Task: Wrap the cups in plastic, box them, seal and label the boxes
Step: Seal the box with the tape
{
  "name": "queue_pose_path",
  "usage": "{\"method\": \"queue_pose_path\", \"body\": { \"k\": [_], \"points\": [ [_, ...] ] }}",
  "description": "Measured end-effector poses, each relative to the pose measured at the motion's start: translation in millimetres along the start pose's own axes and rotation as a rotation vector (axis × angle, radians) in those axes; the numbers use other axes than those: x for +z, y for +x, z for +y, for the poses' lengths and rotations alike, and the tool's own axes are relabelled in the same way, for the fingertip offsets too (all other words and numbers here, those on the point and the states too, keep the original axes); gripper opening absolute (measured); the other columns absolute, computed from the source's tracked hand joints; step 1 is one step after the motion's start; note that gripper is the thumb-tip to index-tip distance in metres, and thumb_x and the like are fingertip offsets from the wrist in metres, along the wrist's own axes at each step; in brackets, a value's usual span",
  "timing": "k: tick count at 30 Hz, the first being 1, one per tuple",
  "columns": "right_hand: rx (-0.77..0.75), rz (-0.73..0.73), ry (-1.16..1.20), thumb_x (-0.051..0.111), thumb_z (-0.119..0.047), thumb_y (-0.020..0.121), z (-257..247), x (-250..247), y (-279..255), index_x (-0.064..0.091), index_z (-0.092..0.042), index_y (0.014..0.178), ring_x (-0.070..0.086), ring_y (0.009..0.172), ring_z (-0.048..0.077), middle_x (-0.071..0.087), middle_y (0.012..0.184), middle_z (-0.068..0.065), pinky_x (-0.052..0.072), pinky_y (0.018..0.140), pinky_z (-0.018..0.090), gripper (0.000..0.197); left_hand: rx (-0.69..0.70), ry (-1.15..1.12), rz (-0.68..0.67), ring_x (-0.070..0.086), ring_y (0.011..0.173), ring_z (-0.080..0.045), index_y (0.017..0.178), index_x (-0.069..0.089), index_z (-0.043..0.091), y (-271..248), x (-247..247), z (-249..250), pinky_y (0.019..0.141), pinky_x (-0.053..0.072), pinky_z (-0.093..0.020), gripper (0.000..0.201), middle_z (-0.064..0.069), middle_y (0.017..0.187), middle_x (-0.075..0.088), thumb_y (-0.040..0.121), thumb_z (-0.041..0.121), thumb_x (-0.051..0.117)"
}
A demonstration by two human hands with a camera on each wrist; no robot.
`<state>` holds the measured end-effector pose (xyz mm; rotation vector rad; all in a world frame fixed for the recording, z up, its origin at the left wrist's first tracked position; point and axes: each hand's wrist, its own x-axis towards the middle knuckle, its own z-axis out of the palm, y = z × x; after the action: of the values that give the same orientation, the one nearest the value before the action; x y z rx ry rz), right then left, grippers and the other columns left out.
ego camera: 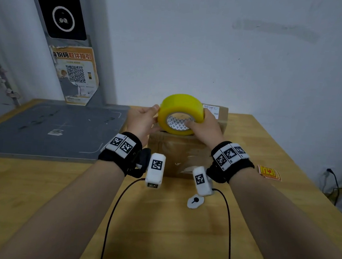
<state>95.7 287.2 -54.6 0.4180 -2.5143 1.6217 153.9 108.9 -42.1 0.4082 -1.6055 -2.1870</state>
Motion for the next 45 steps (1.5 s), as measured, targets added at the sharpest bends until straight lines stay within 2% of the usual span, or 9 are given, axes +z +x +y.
{"method": "queue_pose_path", "body": {
  "k": [8,14,19,21,24,27,33,40,45],
  "points": [
    [-0.032,0.042,-0.198,0.057,-0.015,0.095,-19.7,-7.6,8.9,0.045,-0.017,0.120,0.065,0.087,0.032,0.058,0.095,0.008,0.057,0.070,0.046,0.028,0.074,0.045,0.018,0.076,0.077,-0.015,0.091,0.066,0.010,4.4,3.8,-7.2,0.064,0.061,-0.033,0.019,-0.006,0.094,0.076,0.105,0.020,0.058],
    [0.010,0.188,-0.129,0.060,-0.021,0.095,-25.5,-31.2,13.5,0.044,-0.023,0.122,0.057,0.072,0.014,0.059,0.087,-0.002,0.042,0.056,0.032,0.032,0.069,0.076,-0.049,0.077,0.085,-0.014,0.106,0.059,0.017,3.4,16.0,4.3,0.078,0.060,-0.039,0.016,-0.001,0.101,0.078,0.110,0.027,0.047],
    [0.118,0.251,0.222,0.067,-0.037,0.096,-11.9,-27.6,6.6,0.050,-0.022,0.075,0.054,0.071,0.026,0.046,0.074,0.006,0.061,0.071,0.053,0.031,-0.073,0.048,-0.208,0.076,0.097,-0.021,0.125,0.048,0.013,4.2,19.8,17.3,0.092,0.057,-0.055,0.024,0.002,0.104,0.080,0.111,0.031,0.042],
    [0.128,0.247,0.225,0.068,-0.033,0.097,-5.4,-26.9,3.4,0.053,-0.024,0.074,0.058,0.075,0.027,0.051,0.076,0.007,0.062,0.076,0.058,0.028,-0.063,0.076,-0.229,0.076,0.098,-0.022,0.120,0.052,0.015,4.5,17.4,14.2,0.095,0.055,-0.056,0.022,0.002,0.104,0.080,0.110,0.033,0.044],
    [0.091,0.218,0.142,0.075,-0.025,0.093,6.5,-26.5,5.4,0.058,-0.027,0.082,0.063,0.082,0.022,0.061,0.080,0.000,0.056,0.076,0.043,0.020,-0.091,0.089,-0.208,0.077,0.095,-0.021,0.116,0.052,0.018,7.9,11.8,8.7,0.101,0.051,-0.056,0.020,0.003,0.104,0.080,0.110,0.036,0.044],
    [0.073,0.182,-0.010,0.075,-0.026,0.089,13.2,-23.5,9.3,0.055,-0.023,0.074,0.055,0.065,0.018,0.054,0.067,-0.003,0.042,0.063,0.030,0.025,-0.135,0.070,-0.173,0.078,0.089,-0.019,0.122,0.054,0.020,8.0,8.1,5.9,0.095,0.056,-0.048,0.023,0.003,0.100,0.080,0.106,0.038,0.053],
    [0.090,0.181,-0.144,0.062,-0.024,0.094,12.6,-15.7,13.3,0.054,-0.019,0.096,0.050,0.060,0.019,0.050,0.071,-0.003,0.040,0.060,0.030,0.010,-0.057,0.020,-0.061,0.078,0.079,-0.017,0.117,0.059,0.007,-0.2,6.4,-7.4,0.065,0.062,-0.028,0.023,-0.010,0.098,0.079,0.098,0.015,0.069],
    [0.116,0.179,-0.201,0.057,-0.025,0.099,6.6,-14.5,10.1,0.054,-0.019,0.127,0.058,0.075,0.020,0.062,0.096,0.003,0.039,0.055,0.029,0.029,0.075,0.001,0.024,0.078,0.077,-0.016,0.116,0.058,0.010,-9.8,1.2,2.0,0.070,0.059,-0.021,0.027,-0.010,0.082,0.078,0.094,0.008,0.073],
    [0.120,0.177,-0.245,0.056,-0.027,0.100,2.8,-10.9,8.1,0.051,-0.020,0.137,0.065,0.090,0.030,0.066,0.103,0.005,0.052,0.074,0.037,0.038,0.195,-0.001,0.027,0.077,0.076,-0.017,0.104,0.060,0.015,-20.0,-0.8,29.4,0.073,0.058,-0.022,0.021,-0.011,0.079,0.077,0.092,0.007,0.074]
  ]
}}
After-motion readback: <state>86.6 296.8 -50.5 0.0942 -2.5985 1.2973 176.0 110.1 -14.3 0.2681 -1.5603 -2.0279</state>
